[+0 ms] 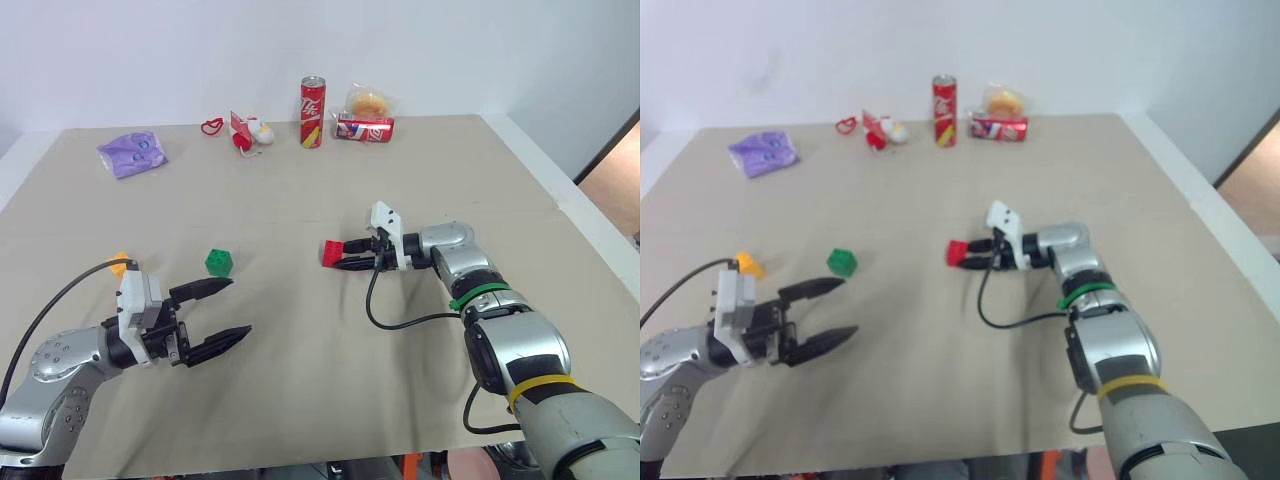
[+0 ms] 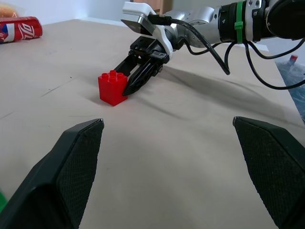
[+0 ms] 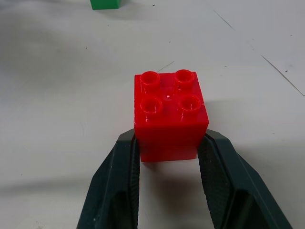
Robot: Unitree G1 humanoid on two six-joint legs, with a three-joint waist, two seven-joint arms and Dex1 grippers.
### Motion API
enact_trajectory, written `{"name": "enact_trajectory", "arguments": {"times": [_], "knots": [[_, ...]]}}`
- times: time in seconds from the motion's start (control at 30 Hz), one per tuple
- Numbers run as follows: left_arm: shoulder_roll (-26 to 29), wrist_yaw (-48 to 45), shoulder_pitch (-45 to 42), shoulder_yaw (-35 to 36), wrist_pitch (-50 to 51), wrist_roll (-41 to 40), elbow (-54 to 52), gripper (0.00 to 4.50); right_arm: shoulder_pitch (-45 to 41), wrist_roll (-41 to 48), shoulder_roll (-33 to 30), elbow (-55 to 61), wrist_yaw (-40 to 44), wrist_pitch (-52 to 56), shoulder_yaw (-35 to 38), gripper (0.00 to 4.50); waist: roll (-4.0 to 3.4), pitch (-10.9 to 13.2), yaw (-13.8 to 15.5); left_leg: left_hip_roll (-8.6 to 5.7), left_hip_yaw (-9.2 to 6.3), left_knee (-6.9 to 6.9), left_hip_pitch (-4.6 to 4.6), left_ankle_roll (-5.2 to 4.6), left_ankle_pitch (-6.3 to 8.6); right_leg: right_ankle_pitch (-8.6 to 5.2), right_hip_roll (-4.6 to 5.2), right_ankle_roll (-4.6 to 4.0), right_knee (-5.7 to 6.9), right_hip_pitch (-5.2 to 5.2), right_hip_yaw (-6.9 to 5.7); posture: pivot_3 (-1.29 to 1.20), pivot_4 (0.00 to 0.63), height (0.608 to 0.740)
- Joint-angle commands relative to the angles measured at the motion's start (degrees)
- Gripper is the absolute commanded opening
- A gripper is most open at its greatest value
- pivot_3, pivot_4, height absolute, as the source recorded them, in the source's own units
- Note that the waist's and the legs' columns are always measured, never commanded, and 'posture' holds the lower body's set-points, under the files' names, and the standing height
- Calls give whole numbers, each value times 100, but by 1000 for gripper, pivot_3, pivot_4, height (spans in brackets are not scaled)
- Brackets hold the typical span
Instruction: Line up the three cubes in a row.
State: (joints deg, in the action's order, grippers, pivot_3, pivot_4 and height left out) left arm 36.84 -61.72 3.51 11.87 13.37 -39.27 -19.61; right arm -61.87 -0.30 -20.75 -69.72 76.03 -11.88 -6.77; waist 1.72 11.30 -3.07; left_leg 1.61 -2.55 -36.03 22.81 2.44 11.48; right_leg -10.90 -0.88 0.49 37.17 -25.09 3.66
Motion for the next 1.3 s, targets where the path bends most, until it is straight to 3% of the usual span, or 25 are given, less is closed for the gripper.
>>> {"name": "enact_trajectory", "arguments": {"times": [0.03,0.13,0.23,0.43,0.7,0.83,1.3], "knots": [[-7,-56,-104,82,-143,7,21,4500,-183,8,-63,71,-68,-42,133,1183,0,0,-6,0,0,0,0,0,0,0,0,0,0,0,0,0,150,740],[10,-108,-126,51,-146,17,47,4500,-151,65,-115,168,9,-32,165,1183,0,0,-21,0,0,0,0,0,0,0,0,0,0,0,1,0,150,740],[79,-245,-110,5,-142,37,83,4500,-44,317,-245,652,680,209,221,1183,-2,1,-25,0,2,0,1,0,0,1,0,1,0,-1,3,0,150,740],[122,-494,-184,-57,-186,134,282,4500,839,672,-566,2604,1622,936,-75,1183,-1,1,-21,2,0,2,0,0,0,5,-1,9,0,0,1,0,150,740],[84,-757,-384,-253,-236,261,509,4500,1768,601,-547,3905,884,1072,-313,1183,-2,1,-56,2,7,-6,-4,0,0,6,-4,8,5,-3,8,0,150,740],[96,-962,-401,-313,-239,271,637,4500,2052,712,-671,4352,942,1288,-422,1183,-2,1,-91,3,8,-7,-4,0,0,7,-6,8,6,-3,10,0,150,740],[22,-1166,-562,-360,-468,462,991,4500,2260,691,-725,4337,428,1336,-370,1183,-1,1,-119,4,10,-12,-4,0,0,8,-7,10,6,-3,14,0,150,740]]}}
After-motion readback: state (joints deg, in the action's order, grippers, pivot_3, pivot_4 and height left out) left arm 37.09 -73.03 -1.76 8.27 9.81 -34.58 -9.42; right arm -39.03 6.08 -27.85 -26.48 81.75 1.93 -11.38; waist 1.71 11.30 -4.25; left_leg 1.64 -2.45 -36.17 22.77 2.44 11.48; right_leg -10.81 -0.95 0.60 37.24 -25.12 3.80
